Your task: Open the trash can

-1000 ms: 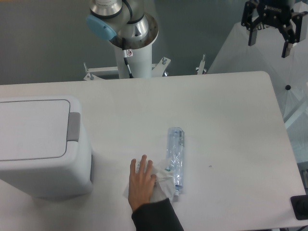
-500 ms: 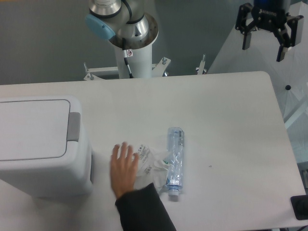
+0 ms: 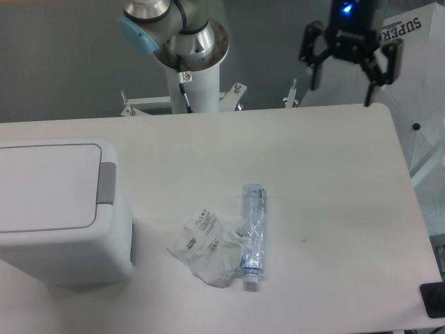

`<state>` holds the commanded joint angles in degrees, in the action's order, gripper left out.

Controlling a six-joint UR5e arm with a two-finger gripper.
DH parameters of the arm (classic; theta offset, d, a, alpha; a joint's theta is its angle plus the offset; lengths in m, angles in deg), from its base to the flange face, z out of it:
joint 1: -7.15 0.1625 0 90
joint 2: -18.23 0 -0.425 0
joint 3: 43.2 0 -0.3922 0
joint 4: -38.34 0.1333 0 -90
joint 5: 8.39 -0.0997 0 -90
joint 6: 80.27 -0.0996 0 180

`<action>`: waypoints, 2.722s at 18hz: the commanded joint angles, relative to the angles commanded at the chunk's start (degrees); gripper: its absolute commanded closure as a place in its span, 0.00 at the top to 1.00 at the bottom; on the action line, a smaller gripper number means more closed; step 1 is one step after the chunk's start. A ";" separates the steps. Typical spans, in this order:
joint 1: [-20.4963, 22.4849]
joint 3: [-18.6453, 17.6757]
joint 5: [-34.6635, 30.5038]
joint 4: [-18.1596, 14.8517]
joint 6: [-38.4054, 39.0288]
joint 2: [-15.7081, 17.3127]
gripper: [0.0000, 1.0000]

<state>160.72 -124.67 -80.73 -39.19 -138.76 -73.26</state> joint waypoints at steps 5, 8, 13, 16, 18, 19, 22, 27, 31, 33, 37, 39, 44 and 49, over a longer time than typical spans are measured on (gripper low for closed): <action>-8.70 -0.70 0.88 5.09 22.33 -1.49 1.00; -12.84 -0.79 1.66 10.80 35.51 -3.25 1.00; -17.94 -1.14 2.20 16.53 50.56 -6.06 1.00; -19.26 -1.14 2.55 18.20 56.46 -6.94 1.00; -20.06 -2.28 2.73 18.20 56.56 -6.94 1.00; -20.14 -3.24 2.73 18.29 56.30 -6.77 1.00; -20.93 -4.74 2.73 18.55 55.77 -6.59 1.00; -22.08 -5.62 2.73 18.99 55.68 -6.85 1.00; -22.61 -6.41 2.64 19.08 55.33 -6.59 1.00; -22.69 -6.59 2.55 19.08 54.98 -6.59 1.00; -23.31 -7.73 2.37 19.17 54.98 -6.59 1.00; -23.40 -8.09 2.37 19.69 54.98 -6.59 1.00; -23.49 -10.02 2.29 21.72 54.98 -6.15 1.00; -23.40 -10.72 2.20 21.98 54.98 -6.24 1.00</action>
<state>137.32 -135.39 -78.53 -17.21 -83.78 -79.50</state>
